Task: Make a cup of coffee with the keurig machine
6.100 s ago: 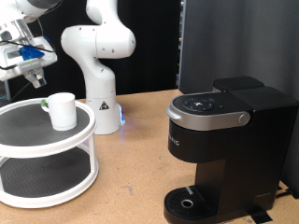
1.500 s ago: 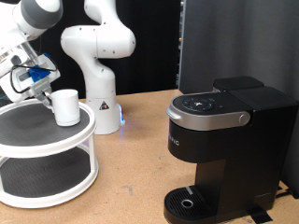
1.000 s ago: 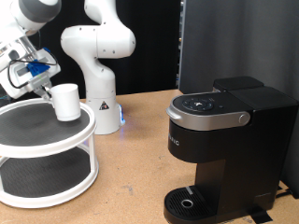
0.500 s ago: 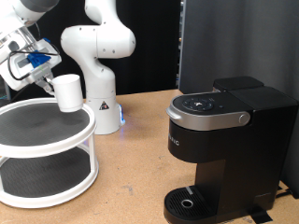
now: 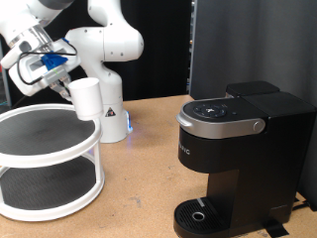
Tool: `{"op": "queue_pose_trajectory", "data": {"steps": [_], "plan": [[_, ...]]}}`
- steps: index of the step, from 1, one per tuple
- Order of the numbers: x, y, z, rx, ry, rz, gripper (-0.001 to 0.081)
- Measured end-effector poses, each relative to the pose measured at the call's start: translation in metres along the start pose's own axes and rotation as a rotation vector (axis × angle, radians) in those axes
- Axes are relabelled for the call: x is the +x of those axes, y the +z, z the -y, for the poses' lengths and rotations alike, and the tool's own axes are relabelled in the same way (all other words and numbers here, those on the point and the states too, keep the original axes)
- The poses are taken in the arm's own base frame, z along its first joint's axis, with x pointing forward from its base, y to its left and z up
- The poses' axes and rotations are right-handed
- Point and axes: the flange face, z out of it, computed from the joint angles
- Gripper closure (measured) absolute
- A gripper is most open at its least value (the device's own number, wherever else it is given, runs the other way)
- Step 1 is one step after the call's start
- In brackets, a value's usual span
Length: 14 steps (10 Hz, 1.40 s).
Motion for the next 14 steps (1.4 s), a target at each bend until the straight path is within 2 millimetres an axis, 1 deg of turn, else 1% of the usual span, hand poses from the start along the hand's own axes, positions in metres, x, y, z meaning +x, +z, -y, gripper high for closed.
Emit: {"op": "queue_pose_trajectory", "data": {"steps": [3,6,9,11,14], "plan": [[0.031,0.025,0.02,-0.015,-0.003,0.0,0.0735],[0.054,0.052,0.036,-0.014,-0.012,-0.018,0.0735],[0.065,0.07,0.046,-0.019,-0.008,-0.021,0.0735],[0.069,0.079,0.049,-0.038,-0.003,-0.009,0.0735],[0.069,0.076,0.047,-0.027,0.0,-0.013,0.0735]]}}
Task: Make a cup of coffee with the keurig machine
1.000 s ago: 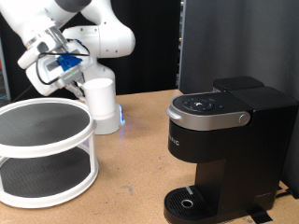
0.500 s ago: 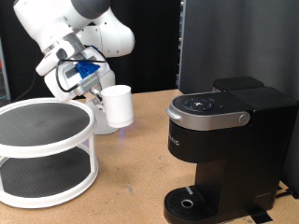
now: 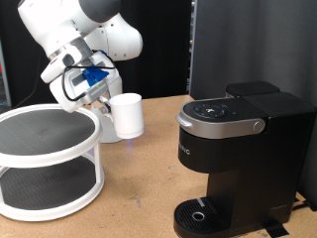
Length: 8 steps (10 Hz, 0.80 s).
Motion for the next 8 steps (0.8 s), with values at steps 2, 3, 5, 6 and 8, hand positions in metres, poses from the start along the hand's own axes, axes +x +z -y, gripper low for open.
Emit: {"op": "queue_pose_trajectory", "data": {"steps": [2,3,5,6,8], "plan": [[0.0,0.008,-0.001,-0.018,0.002,0.008,0.0735],[0.0,0.015,-0.003,-0.034,0.006,0.01,0.0735],[0.002,0.035,-0.004,-0.057,0.004,0.013,0.0735],[0.001,0.046,-0.004,-0.064,-0.001,0.017,0.0736],[-0.003,0.068,-0.005,-0.073,-0.016,0.031,0.0736]]}}
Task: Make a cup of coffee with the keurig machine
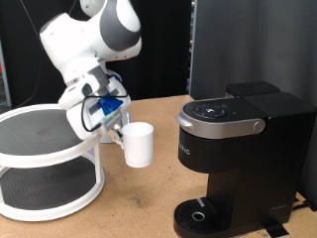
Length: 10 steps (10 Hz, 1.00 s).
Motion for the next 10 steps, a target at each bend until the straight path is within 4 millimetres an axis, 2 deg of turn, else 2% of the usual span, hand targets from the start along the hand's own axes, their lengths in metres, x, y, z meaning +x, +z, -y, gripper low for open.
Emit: {"op": "queue_pose_trajectory", "data": {"steps": [4,10], "plan": [[-0.013,0.035,-0.002,-0.016,-0.019,0.006,0.0736],[-0.041,0.069,-0.02,-0.053,-0.02,0.008,0.0736]]}}
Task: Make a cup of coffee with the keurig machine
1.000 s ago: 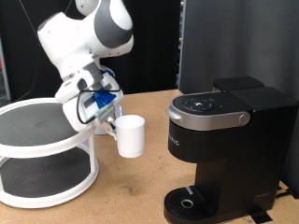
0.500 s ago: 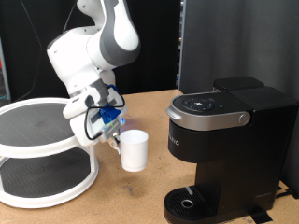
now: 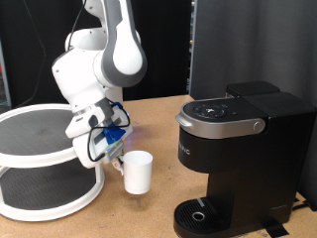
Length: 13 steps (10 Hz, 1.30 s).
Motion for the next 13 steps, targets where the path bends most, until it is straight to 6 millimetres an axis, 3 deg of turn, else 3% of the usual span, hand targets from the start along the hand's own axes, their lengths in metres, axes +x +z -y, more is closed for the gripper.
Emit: {"op": "queue_pose_trajectory", "data": {"steps": [3,13], "plan": [[-0.005,0.012,-0.005,-0.016,0.015,0.001,0.0736],[-0.003,0.015,0.001,-0.008,0.001,-0.005,0.0736]]}}
